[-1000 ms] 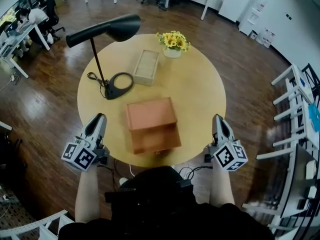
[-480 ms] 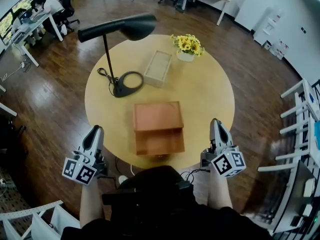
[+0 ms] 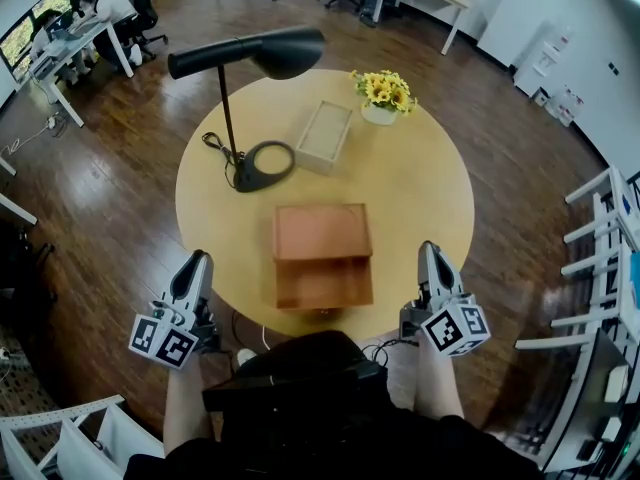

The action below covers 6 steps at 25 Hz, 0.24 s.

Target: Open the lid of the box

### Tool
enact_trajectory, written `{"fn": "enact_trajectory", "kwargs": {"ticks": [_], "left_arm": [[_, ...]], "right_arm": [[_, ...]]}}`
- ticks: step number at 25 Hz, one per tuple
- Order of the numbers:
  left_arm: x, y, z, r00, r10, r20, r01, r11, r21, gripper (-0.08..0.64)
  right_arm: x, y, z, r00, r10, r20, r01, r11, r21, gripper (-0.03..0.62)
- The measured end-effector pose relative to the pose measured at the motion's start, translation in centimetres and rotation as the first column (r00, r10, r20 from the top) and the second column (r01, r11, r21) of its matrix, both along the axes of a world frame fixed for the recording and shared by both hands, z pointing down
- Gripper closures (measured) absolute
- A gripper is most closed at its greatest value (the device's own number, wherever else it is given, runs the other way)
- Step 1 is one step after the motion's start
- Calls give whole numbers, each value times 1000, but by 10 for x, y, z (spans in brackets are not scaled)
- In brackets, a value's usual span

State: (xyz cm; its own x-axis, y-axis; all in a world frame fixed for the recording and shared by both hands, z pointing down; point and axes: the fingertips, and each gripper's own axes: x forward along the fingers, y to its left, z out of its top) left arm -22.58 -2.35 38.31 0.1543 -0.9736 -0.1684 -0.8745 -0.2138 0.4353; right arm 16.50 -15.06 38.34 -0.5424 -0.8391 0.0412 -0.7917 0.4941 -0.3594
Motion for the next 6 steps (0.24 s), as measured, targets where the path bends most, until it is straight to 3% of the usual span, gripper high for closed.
{"fn": "enact_trajectory", "kwargs": {"ticks": [6], "left_arm": [[2,0,5,999,15,-47,-15,1000,-3,508]], "right_arm": [[-2,2,4,1000,-10,-7,10,1000,-8,592]]}}
